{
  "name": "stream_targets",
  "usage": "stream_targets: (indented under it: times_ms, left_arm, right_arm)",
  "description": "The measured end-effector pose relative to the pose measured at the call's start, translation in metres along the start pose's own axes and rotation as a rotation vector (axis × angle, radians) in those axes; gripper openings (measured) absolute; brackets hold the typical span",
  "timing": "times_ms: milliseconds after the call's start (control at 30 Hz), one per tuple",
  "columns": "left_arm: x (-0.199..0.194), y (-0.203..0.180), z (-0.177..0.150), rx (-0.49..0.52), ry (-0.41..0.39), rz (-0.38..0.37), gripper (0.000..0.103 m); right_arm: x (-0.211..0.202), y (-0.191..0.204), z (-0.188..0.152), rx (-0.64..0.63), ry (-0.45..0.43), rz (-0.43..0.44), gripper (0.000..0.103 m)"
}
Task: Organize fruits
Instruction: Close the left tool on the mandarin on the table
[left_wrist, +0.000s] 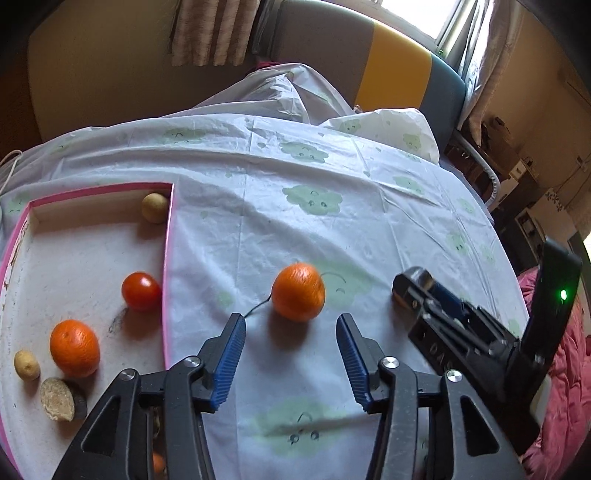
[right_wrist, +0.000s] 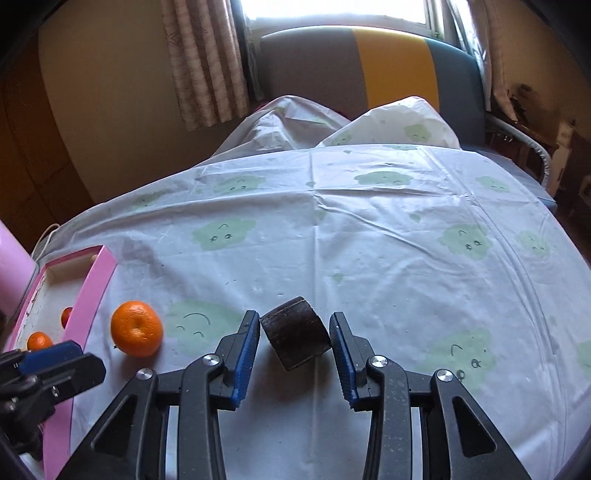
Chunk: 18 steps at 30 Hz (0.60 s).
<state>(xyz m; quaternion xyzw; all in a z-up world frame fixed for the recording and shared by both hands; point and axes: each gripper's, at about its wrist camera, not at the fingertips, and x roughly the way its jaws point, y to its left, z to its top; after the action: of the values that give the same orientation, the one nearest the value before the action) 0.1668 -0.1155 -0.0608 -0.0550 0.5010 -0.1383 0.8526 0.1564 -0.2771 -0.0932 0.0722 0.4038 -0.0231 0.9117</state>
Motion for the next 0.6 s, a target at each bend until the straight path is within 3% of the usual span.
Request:
stream_targets:
  times_ms: [200,433,600]
  left_arm:
    - [0.017,-0.001,0.015,-0.028,0.002,0.014,0.052]
    - [0.039,0.000,0.020,-0.046,0.035,0.025,0.052]
    - [0.045,-0.003,0.015,-0.030,0.031,0.001,0.037]
  right_arm:
    - [0.009,-0.006,-0.004,0.028,0.034,0.064,0.040]
    - [0.008,-0.008,-0.006,0.040,0.027,0.066,0.037]
    - [0.009,-0.009,-0.006,0.036,0.028,0.060,0.037]
